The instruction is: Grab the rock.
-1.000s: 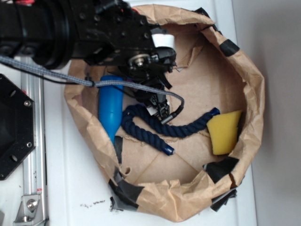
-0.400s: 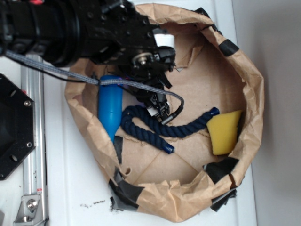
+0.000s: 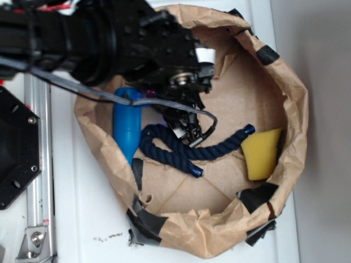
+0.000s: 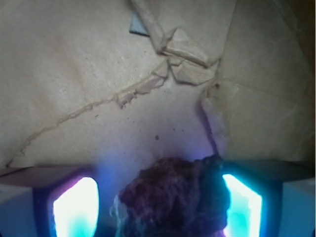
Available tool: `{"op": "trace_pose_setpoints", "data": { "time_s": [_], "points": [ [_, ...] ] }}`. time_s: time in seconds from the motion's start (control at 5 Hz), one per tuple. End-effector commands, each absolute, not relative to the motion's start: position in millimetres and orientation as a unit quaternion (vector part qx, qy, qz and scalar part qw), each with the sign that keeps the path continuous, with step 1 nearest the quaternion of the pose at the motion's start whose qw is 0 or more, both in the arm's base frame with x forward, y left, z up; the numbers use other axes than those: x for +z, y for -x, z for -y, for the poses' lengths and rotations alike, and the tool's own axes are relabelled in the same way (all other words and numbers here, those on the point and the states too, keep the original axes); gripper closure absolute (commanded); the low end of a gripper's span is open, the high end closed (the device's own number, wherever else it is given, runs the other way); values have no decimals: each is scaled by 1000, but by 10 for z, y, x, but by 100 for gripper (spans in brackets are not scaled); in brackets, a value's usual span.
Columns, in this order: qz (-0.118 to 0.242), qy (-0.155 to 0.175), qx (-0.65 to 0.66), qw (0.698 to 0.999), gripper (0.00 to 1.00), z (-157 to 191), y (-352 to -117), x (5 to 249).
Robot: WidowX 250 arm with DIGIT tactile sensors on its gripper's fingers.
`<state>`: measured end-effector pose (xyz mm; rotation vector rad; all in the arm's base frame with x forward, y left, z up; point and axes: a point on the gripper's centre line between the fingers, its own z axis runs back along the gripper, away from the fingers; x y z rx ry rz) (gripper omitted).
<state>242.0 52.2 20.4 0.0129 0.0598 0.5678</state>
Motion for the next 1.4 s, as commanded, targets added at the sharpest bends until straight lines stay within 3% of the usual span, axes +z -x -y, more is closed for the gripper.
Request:
{"op": "trace_pose_setpoints", "data": {
  "time_s": [0.0,0.2,0.4,0.6,0.8,1.0,1.2],
  "points": [
    [-6,-5,268,963,100,-508,-2458,387],
    [6,-1,265,964,100,-528,-2467,480],
    [17,10,253,967,100,-558,-2558,740],
    [70,44,226,971,100,-549,-2775,1252],
    [108,58,190,974,100,-521,-2900,1774],
    [71,56,160,983,100,-409,-2931,2204],
    [75,58,152,984,100,-386,-2893,2170]
  ]
}}
